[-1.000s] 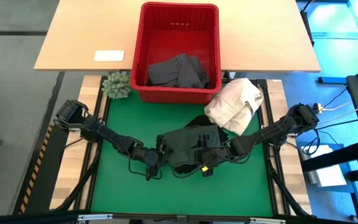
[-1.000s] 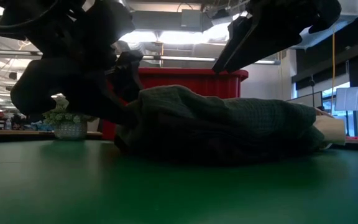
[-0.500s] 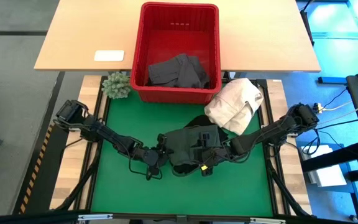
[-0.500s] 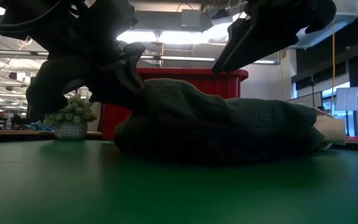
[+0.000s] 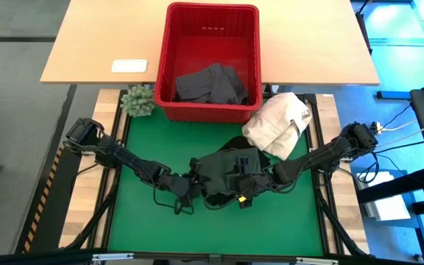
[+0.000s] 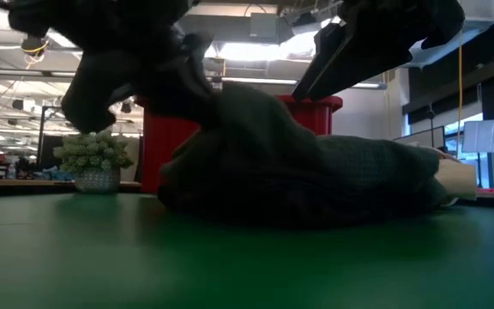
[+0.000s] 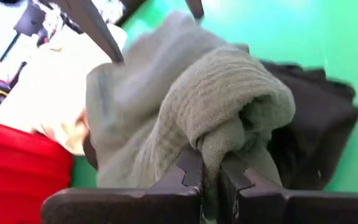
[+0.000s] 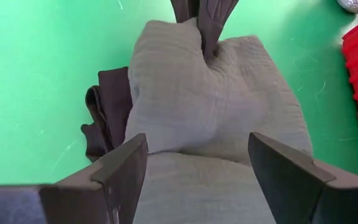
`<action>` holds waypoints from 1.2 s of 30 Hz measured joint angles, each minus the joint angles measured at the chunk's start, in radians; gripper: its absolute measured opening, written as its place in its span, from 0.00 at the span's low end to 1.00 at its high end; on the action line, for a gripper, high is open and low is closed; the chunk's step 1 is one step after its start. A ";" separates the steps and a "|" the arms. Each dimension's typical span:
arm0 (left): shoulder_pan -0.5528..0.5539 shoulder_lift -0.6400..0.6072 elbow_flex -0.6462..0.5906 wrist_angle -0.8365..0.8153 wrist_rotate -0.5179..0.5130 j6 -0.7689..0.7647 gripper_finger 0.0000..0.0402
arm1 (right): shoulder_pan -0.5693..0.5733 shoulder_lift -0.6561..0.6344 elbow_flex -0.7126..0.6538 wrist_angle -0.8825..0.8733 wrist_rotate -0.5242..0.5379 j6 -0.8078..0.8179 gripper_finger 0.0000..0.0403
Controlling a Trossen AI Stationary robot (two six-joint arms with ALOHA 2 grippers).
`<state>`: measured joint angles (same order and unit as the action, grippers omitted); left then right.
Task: Fold laundry
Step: Put the green folded polo shirt into the red bin
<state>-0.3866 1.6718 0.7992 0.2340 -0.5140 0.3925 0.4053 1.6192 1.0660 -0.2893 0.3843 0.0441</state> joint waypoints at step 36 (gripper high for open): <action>0.036 -0.006 0.069 -0.070 -0.045 0.051 0.00 | 0.111 0.088 0.000 -0.328 0.035 0.140 0.69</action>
<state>-0.3508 1.6661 0.8680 0.1636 -0.5591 0.4434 0.5163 1.7072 1.0660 -0.6174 0.4197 0.1836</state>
